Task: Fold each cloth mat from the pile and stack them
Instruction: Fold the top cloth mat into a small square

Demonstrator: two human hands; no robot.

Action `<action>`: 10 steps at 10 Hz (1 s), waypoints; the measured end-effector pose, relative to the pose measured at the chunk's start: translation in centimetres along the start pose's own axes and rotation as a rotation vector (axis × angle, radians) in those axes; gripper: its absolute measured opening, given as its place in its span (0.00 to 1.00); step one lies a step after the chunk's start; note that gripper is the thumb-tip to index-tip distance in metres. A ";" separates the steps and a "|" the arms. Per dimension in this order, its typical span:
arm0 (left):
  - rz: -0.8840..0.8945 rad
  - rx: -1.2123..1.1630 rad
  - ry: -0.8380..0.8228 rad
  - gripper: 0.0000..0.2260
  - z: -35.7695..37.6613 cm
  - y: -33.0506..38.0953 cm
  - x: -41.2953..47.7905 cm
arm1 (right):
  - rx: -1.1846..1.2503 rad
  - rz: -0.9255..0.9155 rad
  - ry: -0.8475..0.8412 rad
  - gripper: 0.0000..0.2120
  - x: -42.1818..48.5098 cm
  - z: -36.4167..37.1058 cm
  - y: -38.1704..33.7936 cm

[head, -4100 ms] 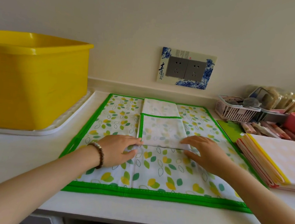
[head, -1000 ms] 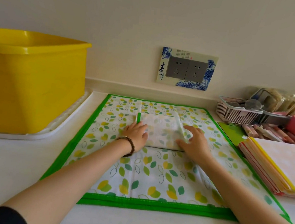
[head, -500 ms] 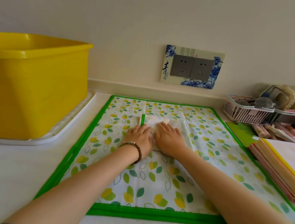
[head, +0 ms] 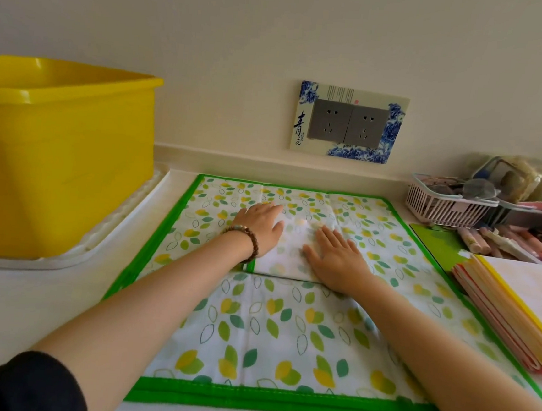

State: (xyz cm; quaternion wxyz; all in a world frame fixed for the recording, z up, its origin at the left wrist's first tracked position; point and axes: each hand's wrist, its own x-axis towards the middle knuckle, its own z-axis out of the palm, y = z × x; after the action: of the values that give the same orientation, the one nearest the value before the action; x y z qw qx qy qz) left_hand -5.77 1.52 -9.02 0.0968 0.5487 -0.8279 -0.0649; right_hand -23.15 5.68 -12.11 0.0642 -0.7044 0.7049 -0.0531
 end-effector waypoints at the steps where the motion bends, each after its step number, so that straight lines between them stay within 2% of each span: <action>1: -0.047 -0.040 -0.050 0.22 1.1 -0.8 1.2 | 0.008 -0.003 -0.001 0.32 -0.1 0.0 0.0; 4: -0.129 0.038 -0.132 0.23 2.5 -0.8 1.7 | -0.028 0.002 -0.065 0.31 0.5 -0.6 -0.1; 6: -0.128 0.057 -0.120 0.23 2.7 -0.8 1.8 | -0.005 -0.124 -0.044 0.23 3.7 -0.9 -3.0; 8: -0.132 0.040 -0.106 0.23 3.0 -1.0 2.0 | 0.032 -0.170 -0.022 0.23 5.4 0.0 -3.9; 10: -0.131 0.025 -0.102 0.23 3.0 -1.0 2.0 | -0.009 -0.129 -0.049 0.29 5.1 -0.3 -2.0</action>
State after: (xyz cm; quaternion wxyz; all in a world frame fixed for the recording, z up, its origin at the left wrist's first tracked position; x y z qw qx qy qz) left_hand -6.29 -0.69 -11.95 0.0432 0.5989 -0.7947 -0.0887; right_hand -21.21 0.59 -11.59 0.0746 -0.7499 0.6563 -0.0368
